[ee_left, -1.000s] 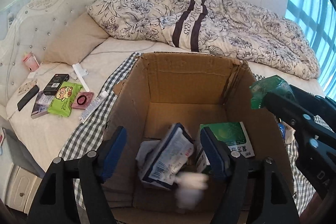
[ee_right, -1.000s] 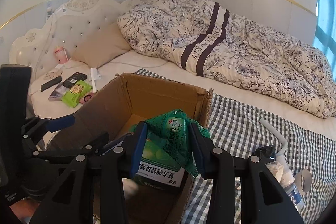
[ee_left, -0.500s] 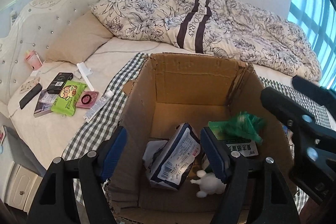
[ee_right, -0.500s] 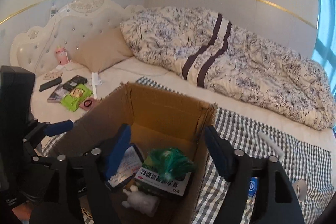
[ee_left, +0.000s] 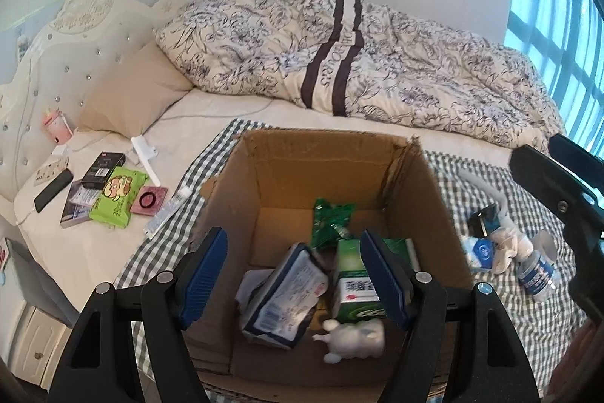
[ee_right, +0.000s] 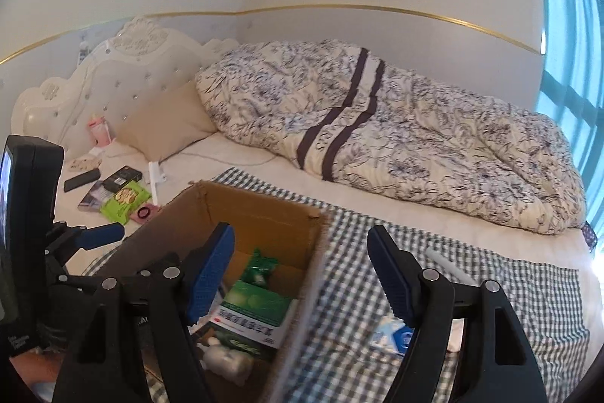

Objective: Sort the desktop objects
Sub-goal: 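Drop the plush toy and green packet into the box, opening both tools, then move both open tools back over the remaining pile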

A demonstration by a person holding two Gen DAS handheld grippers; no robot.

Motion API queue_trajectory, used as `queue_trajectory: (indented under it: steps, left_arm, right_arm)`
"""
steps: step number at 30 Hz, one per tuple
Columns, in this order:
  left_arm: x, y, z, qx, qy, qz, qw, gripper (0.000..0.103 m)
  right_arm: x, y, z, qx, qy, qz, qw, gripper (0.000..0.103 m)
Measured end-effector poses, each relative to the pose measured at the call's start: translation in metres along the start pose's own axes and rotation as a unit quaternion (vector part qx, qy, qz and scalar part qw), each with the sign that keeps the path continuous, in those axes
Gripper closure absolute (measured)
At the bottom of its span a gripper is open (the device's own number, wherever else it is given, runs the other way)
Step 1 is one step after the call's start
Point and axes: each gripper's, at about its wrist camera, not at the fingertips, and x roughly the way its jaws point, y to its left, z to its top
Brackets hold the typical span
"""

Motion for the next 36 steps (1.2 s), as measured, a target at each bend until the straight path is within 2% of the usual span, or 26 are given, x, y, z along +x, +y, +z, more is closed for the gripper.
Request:
queue_trajectory:
  steps: [9,21,27,36]
  left_arm:
    - [-0.023,-0.062,0.009,0.033,-0.025,-0.032,0.9986,0.028]
    - [-0.056,-0.149,0.023,0.075,-0.057,-0.086,0.9918,0.026]
    - [-0.049,-0.182,0.016,0.085,-0.047,-0.103,0.9900,0.025]
    - [-0.022,-0.227,-0.007,0.112,-0.018,-0.112,0.9873,0.025]
  right_arm:
    - [-0.048,-0.075,-0.004,0.038,-0.021,-0.045,0.998,0.031]
    - [-0.108,-0.177,-0.014,0.083,-0.036,-0.106,0.990,0.030]
    - [-0.118,-0.209,-0.033,0.094,-0.023,-0.124,0.988,0.030]
    - [-0.107,-0.239,-0.079,0.106,0.020,-0.122,0.987,0.030]
